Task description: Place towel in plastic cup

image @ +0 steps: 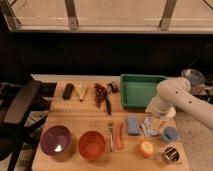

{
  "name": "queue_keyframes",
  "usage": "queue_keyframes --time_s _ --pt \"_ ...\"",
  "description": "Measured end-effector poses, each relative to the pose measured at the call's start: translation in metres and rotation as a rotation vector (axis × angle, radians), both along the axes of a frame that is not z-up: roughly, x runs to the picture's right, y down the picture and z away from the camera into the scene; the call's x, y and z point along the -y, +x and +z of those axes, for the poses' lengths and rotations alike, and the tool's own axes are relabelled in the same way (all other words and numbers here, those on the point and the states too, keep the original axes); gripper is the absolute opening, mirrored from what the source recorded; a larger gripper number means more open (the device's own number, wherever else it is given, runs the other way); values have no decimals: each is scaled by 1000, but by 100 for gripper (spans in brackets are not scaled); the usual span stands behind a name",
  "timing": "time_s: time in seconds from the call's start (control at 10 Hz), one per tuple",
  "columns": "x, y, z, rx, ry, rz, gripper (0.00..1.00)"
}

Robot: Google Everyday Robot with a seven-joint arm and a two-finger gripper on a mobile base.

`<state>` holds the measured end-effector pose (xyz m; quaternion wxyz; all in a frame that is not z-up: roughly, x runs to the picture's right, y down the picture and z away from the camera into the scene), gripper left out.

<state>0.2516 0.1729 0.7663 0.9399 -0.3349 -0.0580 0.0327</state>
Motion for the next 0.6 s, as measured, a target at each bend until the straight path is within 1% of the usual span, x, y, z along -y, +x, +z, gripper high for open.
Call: queue_keyframes --time_s 0.1,0.3,0.6 --pt "-6 5 6 -11 -4 23 65" --pt "-21 15 20 -34 8 75 65" --pt "-34 14 34 -31 28 102 65"
